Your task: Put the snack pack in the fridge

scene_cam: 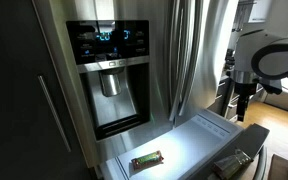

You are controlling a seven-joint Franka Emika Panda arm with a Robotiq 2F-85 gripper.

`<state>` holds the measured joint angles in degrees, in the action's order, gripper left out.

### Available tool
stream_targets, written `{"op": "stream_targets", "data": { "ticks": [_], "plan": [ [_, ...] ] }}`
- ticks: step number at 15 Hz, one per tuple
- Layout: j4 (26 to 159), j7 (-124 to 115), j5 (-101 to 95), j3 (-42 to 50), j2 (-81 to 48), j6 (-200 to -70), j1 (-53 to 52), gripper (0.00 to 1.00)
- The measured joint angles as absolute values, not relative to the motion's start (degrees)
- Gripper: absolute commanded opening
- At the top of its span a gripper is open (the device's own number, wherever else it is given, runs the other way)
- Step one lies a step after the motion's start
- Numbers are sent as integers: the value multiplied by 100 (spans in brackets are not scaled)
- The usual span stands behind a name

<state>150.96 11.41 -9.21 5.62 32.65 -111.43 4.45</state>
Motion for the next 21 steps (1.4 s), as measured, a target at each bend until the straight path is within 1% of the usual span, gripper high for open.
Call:
{"op": "stream_targets", "data": {
  "ticks": [8, 17, 21],
  "plan": [
    [15098, 1178, -890, 561, 3265, -11143, 415, 100],
    [15821, 2654, 122, 498, 3248, -11143, -829, 100],
    [15792, 3323, 154, 446, 3011, -11329, -1175, 100]
  ]
}}
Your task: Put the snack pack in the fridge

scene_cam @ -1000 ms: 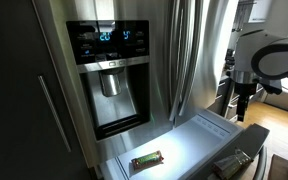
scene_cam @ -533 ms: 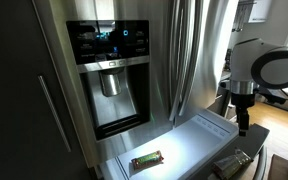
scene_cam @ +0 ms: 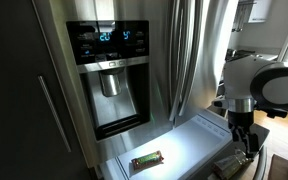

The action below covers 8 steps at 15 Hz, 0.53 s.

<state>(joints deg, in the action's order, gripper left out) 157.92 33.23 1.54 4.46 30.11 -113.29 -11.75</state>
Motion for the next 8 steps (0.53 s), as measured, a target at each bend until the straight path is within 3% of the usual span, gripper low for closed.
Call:
{"op": "stream_targets", "data": {
  "ticks": [8],
  "plan": [
    [15763, 3456, 155, 416, 2883, -11380, -1247, 100]
  ]
}}
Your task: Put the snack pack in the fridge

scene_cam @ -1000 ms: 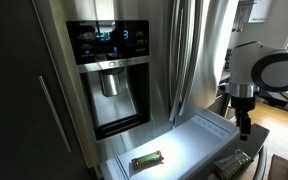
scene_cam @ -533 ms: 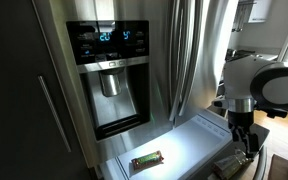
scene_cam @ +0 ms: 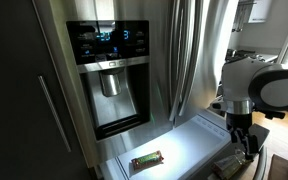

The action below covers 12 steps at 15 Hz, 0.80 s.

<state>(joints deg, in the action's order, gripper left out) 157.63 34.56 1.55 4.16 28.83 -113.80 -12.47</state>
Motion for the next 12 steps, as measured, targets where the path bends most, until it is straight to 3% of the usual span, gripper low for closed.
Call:
{"op": "stream_targets", "data": {
  "ticks": [12],
  "plan": [
    [15763, 4039, -187, 251, 1904, -12713, -1231, 100]
  ]
}}
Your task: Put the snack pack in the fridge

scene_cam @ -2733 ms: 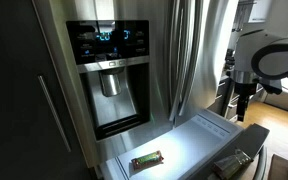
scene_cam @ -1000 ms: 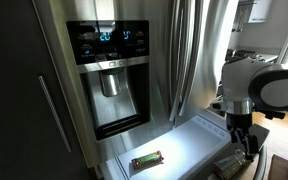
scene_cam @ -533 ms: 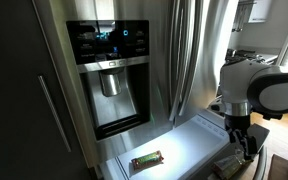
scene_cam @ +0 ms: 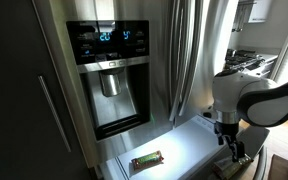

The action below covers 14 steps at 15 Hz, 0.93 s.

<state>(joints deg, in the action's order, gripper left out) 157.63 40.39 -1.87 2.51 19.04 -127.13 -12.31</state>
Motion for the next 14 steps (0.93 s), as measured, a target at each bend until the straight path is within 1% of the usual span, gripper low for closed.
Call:
{"op": "stream_targets", "data": {
  "ticks": [2, 3, 4, 6, 11, 14],
  "plan": [
    [15763, 4070, -181, 200, 1686, -12916, -1232, 100],
    [15763, 4072, -181, 164, 1582, -12989, -1232, 97],
    [15763, 4072, -181, 124, 1480, -13068, -1232, 75],
    [15760, 4072, -181, 50, 1316, -13210, -1231, 70],
    [15730, 4072, -178, -43, 1202, -13345, -1226, 31],
    [15694, 4072, -179, -43, 1215, -13371, -1188, 11]
  ]
}}
